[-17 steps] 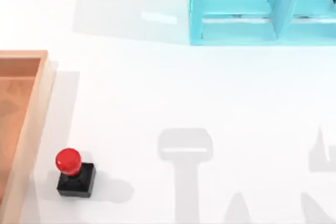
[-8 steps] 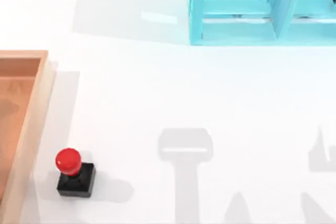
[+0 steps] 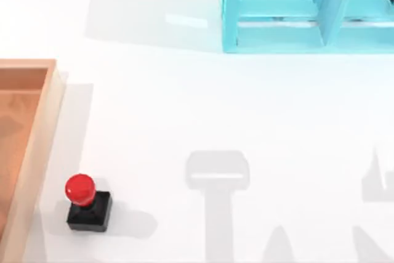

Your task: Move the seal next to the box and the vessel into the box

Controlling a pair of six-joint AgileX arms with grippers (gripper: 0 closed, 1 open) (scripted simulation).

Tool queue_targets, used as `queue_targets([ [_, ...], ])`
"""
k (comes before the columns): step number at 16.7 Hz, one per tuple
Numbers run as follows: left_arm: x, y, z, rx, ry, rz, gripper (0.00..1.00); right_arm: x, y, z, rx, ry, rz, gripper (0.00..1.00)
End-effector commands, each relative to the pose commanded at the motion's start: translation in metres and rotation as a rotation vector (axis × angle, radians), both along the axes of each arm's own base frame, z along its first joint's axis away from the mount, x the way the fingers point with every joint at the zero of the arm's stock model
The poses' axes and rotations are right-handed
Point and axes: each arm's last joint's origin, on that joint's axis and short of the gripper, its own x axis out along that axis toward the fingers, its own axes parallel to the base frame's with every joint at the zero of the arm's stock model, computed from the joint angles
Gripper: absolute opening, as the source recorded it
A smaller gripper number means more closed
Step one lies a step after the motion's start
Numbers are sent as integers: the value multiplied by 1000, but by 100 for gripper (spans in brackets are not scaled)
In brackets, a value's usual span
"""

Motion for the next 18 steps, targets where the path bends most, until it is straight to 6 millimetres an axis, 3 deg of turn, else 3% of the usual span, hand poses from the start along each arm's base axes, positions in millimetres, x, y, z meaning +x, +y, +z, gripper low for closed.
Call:
queue_targets([
  [6, 1, 1, 3, -1, 3, 0, 100, 0, 0, 0, 0, 0, 0, 100],
  [18, 5, 3, 73, -3, 8, -1, 100, 0, 0, 0, 0, 0, 0, 100],
])
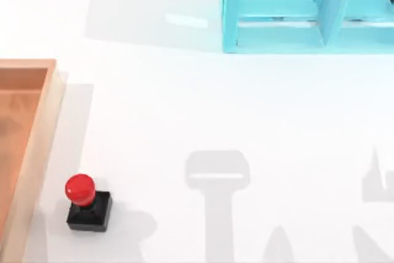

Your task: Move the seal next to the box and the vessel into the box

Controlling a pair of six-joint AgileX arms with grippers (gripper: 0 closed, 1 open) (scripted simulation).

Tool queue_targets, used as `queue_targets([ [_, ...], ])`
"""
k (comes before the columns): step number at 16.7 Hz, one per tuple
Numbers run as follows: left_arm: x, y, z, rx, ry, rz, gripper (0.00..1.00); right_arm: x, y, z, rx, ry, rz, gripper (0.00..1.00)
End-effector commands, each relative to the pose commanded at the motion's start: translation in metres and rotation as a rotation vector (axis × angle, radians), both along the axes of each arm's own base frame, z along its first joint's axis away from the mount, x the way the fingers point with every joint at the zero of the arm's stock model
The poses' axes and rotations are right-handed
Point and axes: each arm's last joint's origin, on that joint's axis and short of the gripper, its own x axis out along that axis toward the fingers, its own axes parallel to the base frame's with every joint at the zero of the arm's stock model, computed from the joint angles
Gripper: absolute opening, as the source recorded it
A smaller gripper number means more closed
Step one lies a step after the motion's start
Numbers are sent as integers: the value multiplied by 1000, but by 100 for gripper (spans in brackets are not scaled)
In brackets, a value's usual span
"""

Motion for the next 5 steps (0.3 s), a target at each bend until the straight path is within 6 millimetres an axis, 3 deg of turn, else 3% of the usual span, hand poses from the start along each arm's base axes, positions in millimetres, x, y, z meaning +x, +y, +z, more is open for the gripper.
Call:
queue_targets([
  [5, -5, -3, 27, 4, -8, 1, 100, 0, 0, 0, 0, 0, 0, 100],
])
